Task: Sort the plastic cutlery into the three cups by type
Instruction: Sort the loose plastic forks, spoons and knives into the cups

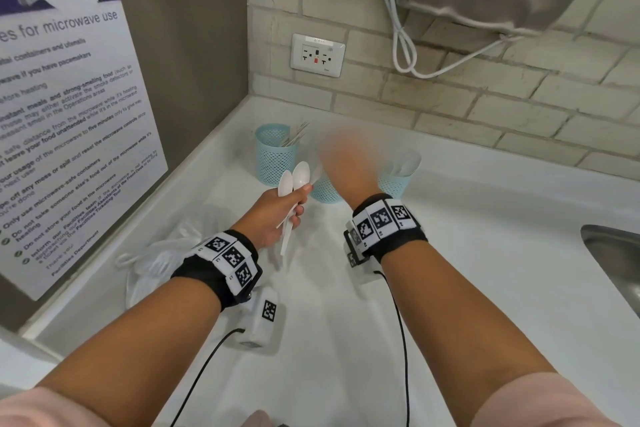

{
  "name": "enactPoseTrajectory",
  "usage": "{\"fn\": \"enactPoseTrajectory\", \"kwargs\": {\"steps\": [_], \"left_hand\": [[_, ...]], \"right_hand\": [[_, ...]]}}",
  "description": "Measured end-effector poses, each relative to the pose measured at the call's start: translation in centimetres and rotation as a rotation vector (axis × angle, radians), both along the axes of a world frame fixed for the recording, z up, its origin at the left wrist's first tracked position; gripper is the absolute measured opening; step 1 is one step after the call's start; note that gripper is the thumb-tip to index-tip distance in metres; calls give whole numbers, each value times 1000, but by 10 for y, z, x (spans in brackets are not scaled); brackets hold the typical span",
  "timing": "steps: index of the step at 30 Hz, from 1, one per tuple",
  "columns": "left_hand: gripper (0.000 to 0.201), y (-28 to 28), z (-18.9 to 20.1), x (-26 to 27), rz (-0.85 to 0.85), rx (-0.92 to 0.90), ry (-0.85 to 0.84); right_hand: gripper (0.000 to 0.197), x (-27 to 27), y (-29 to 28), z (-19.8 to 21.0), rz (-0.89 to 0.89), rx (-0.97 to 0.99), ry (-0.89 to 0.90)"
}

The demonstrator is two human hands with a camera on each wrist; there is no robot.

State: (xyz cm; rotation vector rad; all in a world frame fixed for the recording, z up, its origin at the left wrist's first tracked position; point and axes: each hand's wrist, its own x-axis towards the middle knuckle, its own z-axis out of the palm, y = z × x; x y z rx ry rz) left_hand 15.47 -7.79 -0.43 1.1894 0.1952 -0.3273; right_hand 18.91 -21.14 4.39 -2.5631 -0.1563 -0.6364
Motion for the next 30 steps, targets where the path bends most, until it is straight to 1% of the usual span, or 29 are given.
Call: {"fn": "enactPoseTrajectory", "kwargs": {"steps": [2, 3, 5, 6, 7, 9, 12, 16, 19, 25, 27, 30], "left_hand": [[37, -1, 1, -1, 9, -7, -6], [34, -2, 1, -1, 4, -6, -8], [26, -2, 1, -3, -15, 0, -5], [25, -1, 1, -3, -29, -2, -2], [25, 0, 0, -4, -45, -12, 1], [24, 2, 1, -5, -95, -34, 0], [23, 0, 5, -8, -160, -20, 3], [28, -4, 10, -11, -186, -1, 10], [29, -4, 11, -13, -192, 19, 11], [42, -5, 17, -15, -249, 17, 20], [40, -4, 17, -15, -240, 15, 29], [27, -5, 16, -15, -213, 58, 15]], "right_hand": [[39, -3, 7, -1, -45, -10, 156], [39, -4, 9, -1, -33, 37, 255], [37, -3, 8, -2, 22, 289, 441], [34, -3, 6, -2, 36, 402, 499], [32, -4, 3, -1, 39, 470, 531], [30, -7, -2, 0, 48, 545, 546], [30, -10, -4, -3, 94, 620, 538], [31, -15, -8, -6, 188, 683, 553], [28, -21, -13, -4, 224, 750, 570], [27, -28, -13, -7, 231, 794, 553], [26, -27, -13, -9, 200, 773, 506], [27, -24, -11, -11, 141, 738, 427]]}}
